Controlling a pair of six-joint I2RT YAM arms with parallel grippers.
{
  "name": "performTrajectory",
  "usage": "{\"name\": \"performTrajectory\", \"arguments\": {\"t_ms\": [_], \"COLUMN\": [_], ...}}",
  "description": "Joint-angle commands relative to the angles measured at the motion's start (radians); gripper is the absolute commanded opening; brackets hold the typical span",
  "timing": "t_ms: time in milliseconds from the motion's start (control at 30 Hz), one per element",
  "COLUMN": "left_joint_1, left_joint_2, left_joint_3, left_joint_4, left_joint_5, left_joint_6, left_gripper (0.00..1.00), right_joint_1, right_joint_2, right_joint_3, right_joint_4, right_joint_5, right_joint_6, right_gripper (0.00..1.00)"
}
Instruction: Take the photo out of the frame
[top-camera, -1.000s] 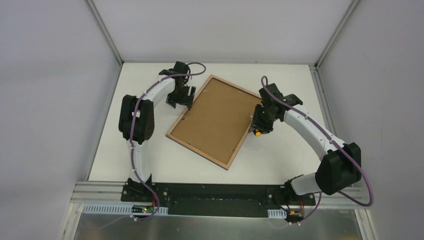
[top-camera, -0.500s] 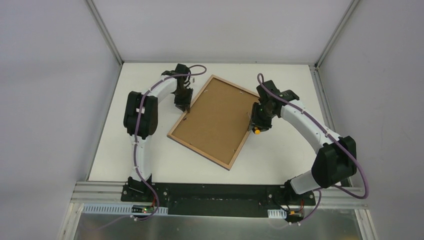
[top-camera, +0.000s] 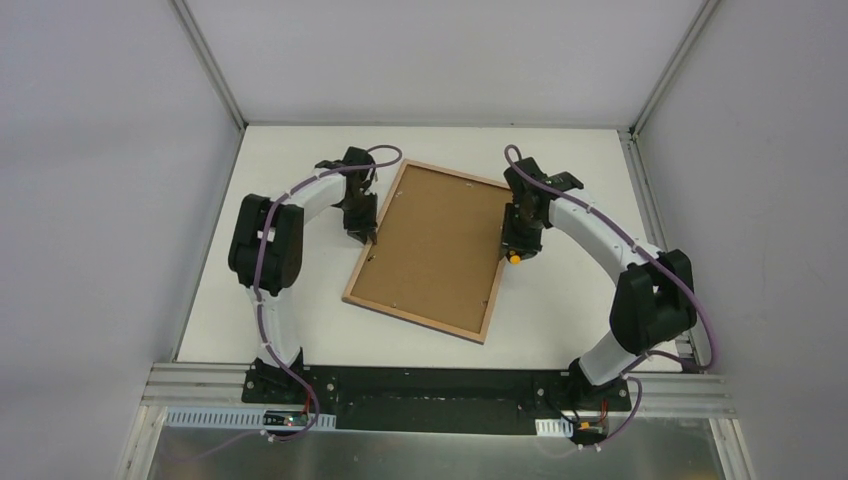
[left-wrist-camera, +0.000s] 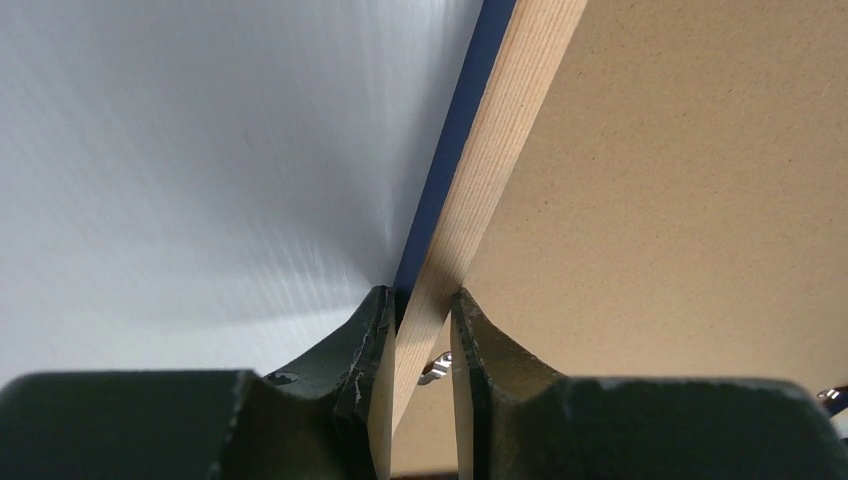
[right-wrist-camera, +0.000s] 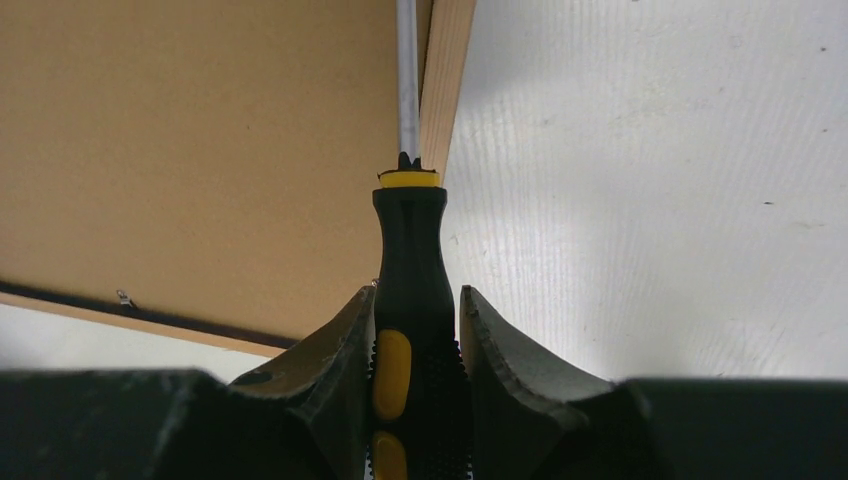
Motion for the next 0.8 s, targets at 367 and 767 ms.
{"name": "performTrajectory", "arguments": {"t_ms": [367,767], "left_joint_1": [-0.014,-0.015], "left_joint_2": [-0.081,-0.103], "left_joint_3": [-0.265,-0.314], "left_joint_4": [-0.077,-0.064], "left_joint_5": [-0.048,-0.031], "left_joint_6": [-0.342,-0.322], "left_gripper": [0.0,0.0], "right_joint_1": [-0.039,-0.038], "right_joint_2": [0.071,0.09], "right_joint_3": [0.044,0.036], "right_joint_4": [0.06,0.051], "right_joint_5": [-0.034,-0.016], "right_joint_6": [-0.097,-0.056], "right_gripper": [0.0,0.0]}}
